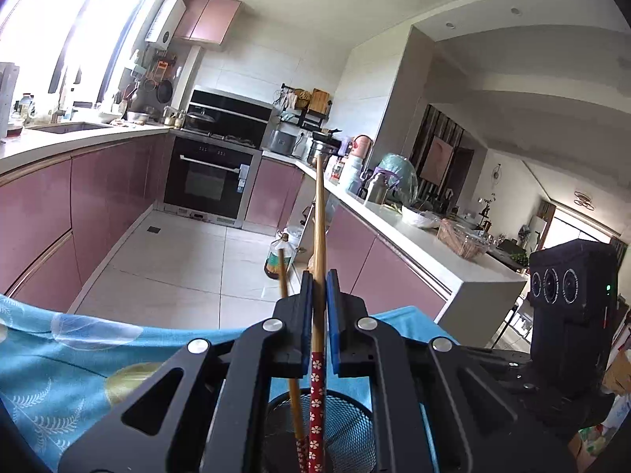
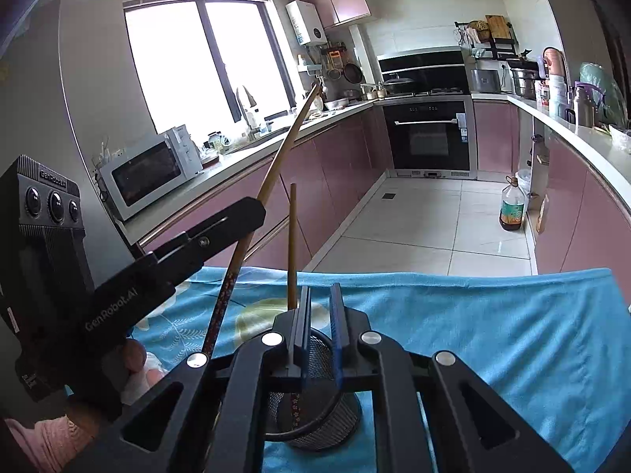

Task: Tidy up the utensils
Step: 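Carry both held chopsticks over the black mesh cup and lower them in, then open the left gripper while the right gripper opens, dropping chopsticks into the cup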

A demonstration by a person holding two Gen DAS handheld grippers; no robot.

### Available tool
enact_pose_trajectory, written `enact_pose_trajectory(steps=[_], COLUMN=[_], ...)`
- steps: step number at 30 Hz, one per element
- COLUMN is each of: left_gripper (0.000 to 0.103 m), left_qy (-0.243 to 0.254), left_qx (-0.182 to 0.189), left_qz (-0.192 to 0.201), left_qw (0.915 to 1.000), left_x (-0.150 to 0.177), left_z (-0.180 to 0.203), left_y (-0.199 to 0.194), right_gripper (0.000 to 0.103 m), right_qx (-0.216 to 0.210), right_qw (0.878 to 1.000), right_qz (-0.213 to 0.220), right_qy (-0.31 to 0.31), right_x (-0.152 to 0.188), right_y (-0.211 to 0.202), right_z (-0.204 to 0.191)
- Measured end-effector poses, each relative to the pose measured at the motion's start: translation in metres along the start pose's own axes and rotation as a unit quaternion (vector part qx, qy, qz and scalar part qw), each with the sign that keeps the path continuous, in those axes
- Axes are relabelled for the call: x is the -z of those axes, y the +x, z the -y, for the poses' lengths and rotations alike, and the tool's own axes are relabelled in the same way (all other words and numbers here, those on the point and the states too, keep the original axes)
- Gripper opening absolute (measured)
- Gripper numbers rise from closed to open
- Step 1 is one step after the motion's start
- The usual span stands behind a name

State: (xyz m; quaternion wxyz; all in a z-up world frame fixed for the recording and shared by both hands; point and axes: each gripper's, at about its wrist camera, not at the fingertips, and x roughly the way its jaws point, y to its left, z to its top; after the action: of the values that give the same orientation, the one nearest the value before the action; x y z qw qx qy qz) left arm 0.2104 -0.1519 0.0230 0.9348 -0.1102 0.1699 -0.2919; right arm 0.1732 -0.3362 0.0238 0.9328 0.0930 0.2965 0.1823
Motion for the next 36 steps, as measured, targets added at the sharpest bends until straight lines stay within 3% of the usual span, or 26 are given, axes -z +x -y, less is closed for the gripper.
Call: enact_pose_trajectory(steps=[4, 10, 21, 23, 25, 29, 33, 36], left_gripper=[0.008, 0.008, 0.008, 0.008, 0.022, 0.031, 0.053, 0.057], left_qy=[0.015, 0.025, 0.036, 0.035, 0.038, 0.031, 0.034, 0.039], left_qx=[-0.001, -0.026, -0.029, -0.031, -0.042, -0.053, -0.073, -0.092], left_qz=[0.001, -0.031, -0.062, -0.067, -0.075, -0.086, -0.092, -0.103], left_qw=[0.9999, 0.9989, 0.997, 0.9966, 0.9956, 0.9944, 0.9926, 0.9896], left_x=[0.002, 0.027, 0.046, 0.049, 0.054, 0.059, 0.061, 0.065], left_z=[0.011, 0.004, -0.011, -0.012, -0.014, -0.021, -0.03, -0.041], left_y=[0.01, 0.027, 0.006, 0.0, -0.005, -0.021, -0.049, -0.071], right_gripper=[0.01, 0.011, 0.015, 0.02, 0.024, 0.03, 0.034, 0.035], right_qx=[-0.003, 0.004, -0.008, -0.009, -0.009, -0.013, -0.027, -0.047], right_qw=[1.0, 1.0, 1.0, 1.0, 1.0, 1.0, 0.999, 0.998], right_qz=[0.007, 0.009, 0.002, 0.0, 0.001, 0.001, -0.004, -0.01], right_qy=[0.003, 0.0, 0.0, -0.002, -0.004, -0.008, -0.024, -0.047], right_x=[0.001, 0.008, 0.016, 0.018, 0.02, 0.022, 0.032, 0.041], right_y=[-0.005, -0.009, -0.007, -0.008, -0.011, -0.016, -0.028, -0.039], right_z=[0.001, 0.001, 0.001, 0.001, 0.001, -0.005, -0.016, -0.032])
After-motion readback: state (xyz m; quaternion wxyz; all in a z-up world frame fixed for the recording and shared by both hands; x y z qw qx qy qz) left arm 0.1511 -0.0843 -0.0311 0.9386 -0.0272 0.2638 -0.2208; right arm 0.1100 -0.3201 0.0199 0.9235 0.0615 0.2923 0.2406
